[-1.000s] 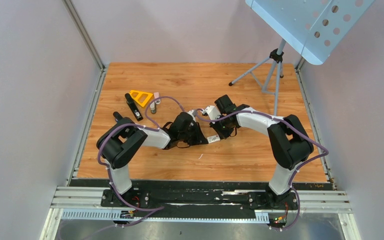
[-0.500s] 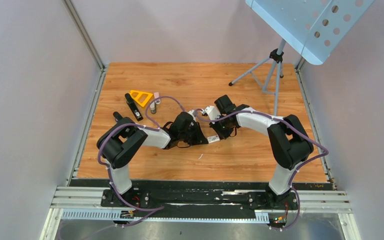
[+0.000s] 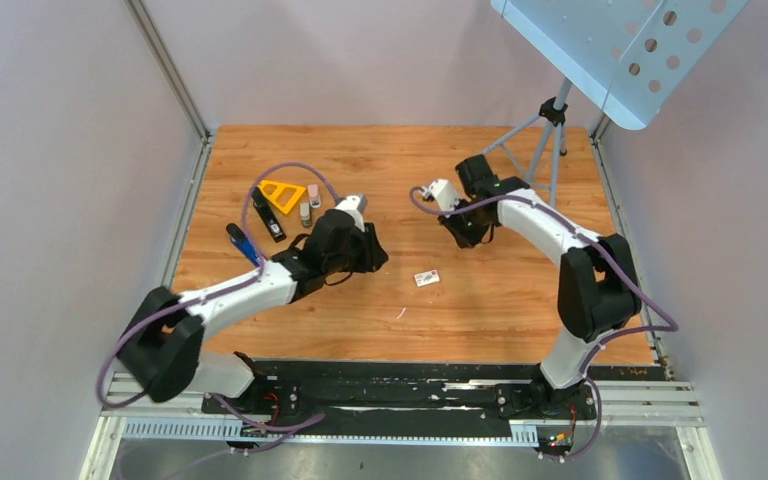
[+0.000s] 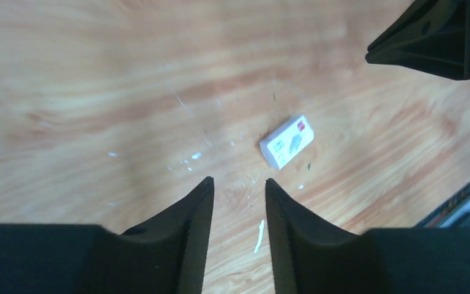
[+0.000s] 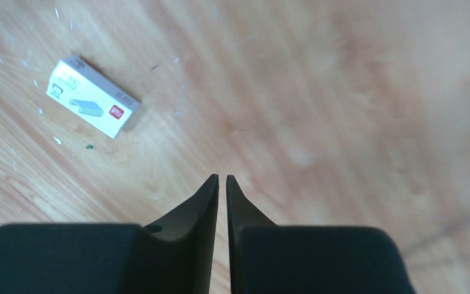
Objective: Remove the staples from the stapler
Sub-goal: Close the staple box at the center of the board, then reset both arms
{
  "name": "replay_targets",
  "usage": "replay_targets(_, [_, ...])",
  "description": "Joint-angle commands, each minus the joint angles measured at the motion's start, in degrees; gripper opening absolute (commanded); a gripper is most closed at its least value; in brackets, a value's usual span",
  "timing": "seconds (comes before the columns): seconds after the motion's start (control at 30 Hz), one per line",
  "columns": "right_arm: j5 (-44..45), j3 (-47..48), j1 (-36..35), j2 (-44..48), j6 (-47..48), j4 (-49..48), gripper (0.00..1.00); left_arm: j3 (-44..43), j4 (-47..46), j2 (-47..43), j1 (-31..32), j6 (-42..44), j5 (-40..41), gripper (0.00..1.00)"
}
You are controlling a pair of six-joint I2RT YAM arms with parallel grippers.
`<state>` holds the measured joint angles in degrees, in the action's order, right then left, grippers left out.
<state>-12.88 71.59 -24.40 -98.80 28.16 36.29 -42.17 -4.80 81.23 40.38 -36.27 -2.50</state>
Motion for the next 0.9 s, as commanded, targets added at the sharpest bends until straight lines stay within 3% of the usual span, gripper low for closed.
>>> replay_targets(0.0, [-6.52, 11.61, 3.93, 4.75, 10.02, 11.54, 0.14, -4.46, 12.40, -12.45, -1.47, 14.62, 13.18, 0.49])
replay_targets(0.1, [-10.98, 19.42, 5.32, 5.91, 15.69, 19.13, 0.20, -5.72, 13.62, -20.23, -3.03, 18.75, 15.41, 0.75])
replay_targets(0.2, [-12.93, 23.85, 6.08, 8.08, 17.95, 22.12, 0.41, -7.04, 14.89, -26.11, -5.76, 20.09, 15.49, 0.94])
replay_targets(0.27, [-13.34, 25.35, 6.49, 9.87, 18.23, 22.20, 0.60, -8.75, 16.92, -28.48, -8.47, 20.03, 14.32, 0.99])
replay_targets(0.4, [-13.14, 26.97, 7.09, 12.15, 17.27, 22.83, 0.96, -13.65, 22.02, -30.30, -14.67, 19.43, 9.19, 1.00])
replay_targets(0.67, [-25.69, 28.43, 10.53, 14.29, 11.12, 24.68, 1.00, -18.78, 24.73, -28.28, -24.90, 15.01, -3.10, 1.00])
replay_targets(0.87, [-29.98, 27.31, 12.81, 15.44, -0.12, 20.35, 1.00, -18.24, 23.91, -28.88, -26.93, 11.64, -6.42, 1.00])
